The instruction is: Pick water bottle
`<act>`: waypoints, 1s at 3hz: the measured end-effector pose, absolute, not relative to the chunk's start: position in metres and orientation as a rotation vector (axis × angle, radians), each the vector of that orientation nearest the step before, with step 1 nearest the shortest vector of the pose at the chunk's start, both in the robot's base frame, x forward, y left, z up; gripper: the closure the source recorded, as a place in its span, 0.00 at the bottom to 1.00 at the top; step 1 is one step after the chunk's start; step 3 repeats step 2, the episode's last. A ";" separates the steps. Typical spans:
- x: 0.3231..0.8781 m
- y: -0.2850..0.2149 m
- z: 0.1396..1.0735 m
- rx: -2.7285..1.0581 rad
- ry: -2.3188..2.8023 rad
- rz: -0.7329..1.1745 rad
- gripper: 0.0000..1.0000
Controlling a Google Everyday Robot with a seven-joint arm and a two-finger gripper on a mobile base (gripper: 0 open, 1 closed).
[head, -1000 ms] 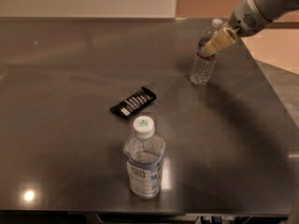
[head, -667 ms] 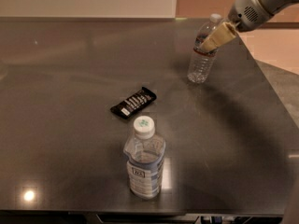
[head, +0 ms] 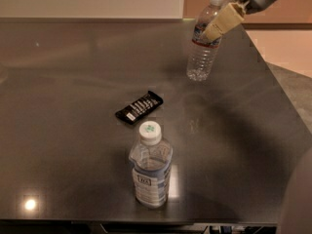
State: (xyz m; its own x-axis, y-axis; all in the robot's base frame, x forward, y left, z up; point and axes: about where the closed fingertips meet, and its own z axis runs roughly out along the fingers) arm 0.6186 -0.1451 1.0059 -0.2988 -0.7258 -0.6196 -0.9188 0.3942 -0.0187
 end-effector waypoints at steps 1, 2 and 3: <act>0.606 -0.125 1.046 -1.506 2.029 0.427 1.00; 0.606 -0.125 1.046 -1.506 2.028 0.427 1.00; 0.606 -0.125 1.046 -1.506 2.028 0.427 1.00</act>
Offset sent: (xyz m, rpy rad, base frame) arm -0.0412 0.0131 0.0600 -0.0867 -0.0052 0.1694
